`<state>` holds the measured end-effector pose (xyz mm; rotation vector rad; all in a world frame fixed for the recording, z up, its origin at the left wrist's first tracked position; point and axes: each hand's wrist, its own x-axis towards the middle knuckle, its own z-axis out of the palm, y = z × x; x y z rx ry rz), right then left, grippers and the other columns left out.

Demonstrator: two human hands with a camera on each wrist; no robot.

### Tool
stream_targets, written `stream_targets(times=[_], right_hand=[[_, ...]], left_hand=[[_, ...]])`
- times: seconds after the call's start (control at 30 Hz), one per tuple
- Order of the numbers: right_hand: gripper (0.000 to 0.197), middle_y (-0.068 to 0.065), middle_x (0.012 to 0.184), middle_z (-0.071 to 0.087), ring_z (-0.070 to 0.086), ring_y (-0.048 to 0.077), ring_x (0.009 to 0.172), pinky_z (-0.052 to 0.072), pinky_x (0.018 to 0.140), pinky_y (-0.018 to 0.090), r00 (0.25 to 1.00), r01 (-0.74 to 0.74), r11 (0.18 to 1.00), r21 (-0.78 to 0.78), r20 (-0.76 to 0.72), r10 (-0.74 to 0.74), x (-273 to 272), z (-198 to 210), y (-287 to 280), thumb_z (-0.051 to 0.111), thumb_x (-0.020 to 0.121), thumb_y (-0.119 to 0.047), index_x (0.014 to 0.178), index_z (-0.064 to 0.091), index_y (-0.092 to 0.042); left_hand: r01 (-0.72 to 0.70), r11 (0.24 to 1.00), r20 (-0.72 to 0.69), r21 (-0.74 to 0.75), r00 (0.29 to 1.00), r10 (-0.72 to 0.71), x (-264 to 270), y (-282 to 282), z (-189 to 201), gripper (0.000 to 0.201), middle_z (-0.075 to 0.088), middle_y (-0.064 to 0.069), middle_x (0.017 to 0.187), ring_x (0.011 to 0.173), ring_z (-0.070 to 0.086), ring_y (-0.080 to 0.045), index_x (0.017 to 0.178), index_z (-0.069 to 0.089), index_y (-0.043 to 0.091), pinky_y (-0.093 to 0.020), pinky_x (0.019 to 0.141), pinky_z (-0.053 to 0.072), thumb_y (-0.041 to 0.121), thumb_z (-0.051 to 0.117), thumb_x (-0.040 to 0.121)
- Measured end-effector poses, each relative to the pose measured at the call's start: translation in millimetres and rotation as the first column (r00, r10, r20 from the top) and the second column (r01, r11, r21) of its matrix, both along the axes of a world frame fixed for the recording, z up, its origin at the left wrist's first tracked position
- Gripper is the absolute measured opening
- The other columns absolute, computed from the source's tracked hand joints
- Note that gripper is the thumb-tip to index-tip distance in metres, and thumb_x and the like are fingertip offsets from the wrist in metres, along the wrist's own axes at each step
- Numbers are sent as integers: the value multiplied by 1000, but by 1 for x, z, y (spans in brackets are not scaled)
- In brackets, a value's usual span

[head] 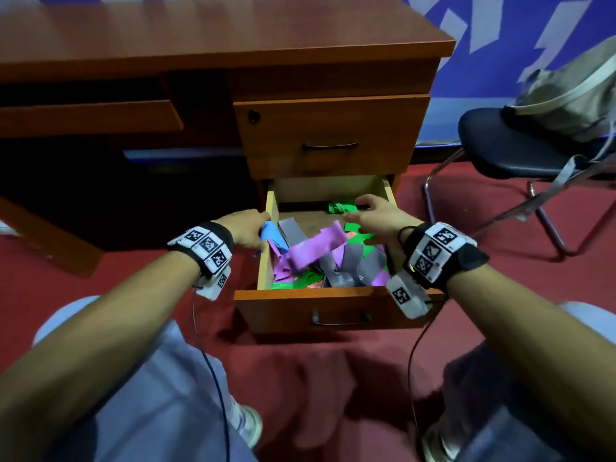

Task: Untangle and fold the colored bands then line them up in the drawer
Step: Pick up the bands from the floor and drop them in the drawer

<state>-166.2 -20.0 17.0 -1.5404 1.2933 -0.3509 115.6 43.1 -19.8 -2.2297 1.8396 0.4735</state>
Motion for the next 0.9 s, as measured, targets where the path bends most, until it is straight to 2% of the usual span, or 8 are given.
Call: stream_targets(times=[0.07,0.2,0.33,0.43,0.63,0.7,0.8,0.9], right_hand=[[43,7,114,61,63,21,93,57,86,43,1000,26,1000,16,-2,-26,7,-1,-5,65,96,-30,134,51,-17],[29,5,106,58,58,20,88,57,81,39,999,-38,999,36,12,38,19,1,-16,63,97,-27,122,59,-14],[24,4,108,58,62,22,92,57,79,39,989,-116,991,71,-89,122,14,0,-32,62,98,-31,115,61,-15],[22,3,103,58,61,21,92,56,79,40,987,-110,993,42,-117,114,8,1,-44,62,98,-33,111,60,-16],[40,12,96,64,63,27,86,56,80,42,971,-93,995,-24,-223,85,-5,3,-71,62,96,-40,117,62,-6],[42,14,104,70,70,30,94,58,87,48,960,-91,995,-40,-271,77,-9,3,-76,62,95,-42,118,62,-7],[39,14,109,71,71,31,99,61,82,48,940,-100,993,-69,-333,72,-10,-2,-82,62,95,-43,112,64,-8],[40,15,107,72,71,31,98,61,82,50,907,-161,984,-71,-404,119,-6,-6,-83,61,94,-46,105,69,-8]], left_hand=[[-43,999,0,18,999,43,1,-2,-11,72,56,-18,134,118,58,-34,144,40,6,-42,97,51,37,72,88],[-117,990,-88,72,988,124,-2,-3,-27,47,62,-16,128,95,61,-28,137,43,4,-31,75,47,22,59,97],[-67,997,61,-39,996,69,-7,-7,-25,17,68,-18,113,100,68,-38,105,61,4,-39,77,55,9,61,89],[-52,993,136,-107,988,67,-13,-12,-10,18,69,-18,108,101,69,-41,104,67,5,-39,75,53,11,62,87],[42,903,-86,-427,993,-87,-55,-30,37,23,71,-7,95,92,68,-36,103,68,26,-41,78,57,17,63,82],[138,927,-109,-347,977,-186,-72,-33,38,31,72,-2,99,93,68,-31,107,70,31,-42,80,57,17,60,82],[323,946,-35,19,946,-322,-92,-34,24,45,69,-3,122,112,65,-29,126,68,31,-37,91,54,9,58,88],[337,889,5,310,934,-356,-101,-37,11,62,52,-3,147,130,52,-27,152,46,25,-25,89,43,2,54,95]])
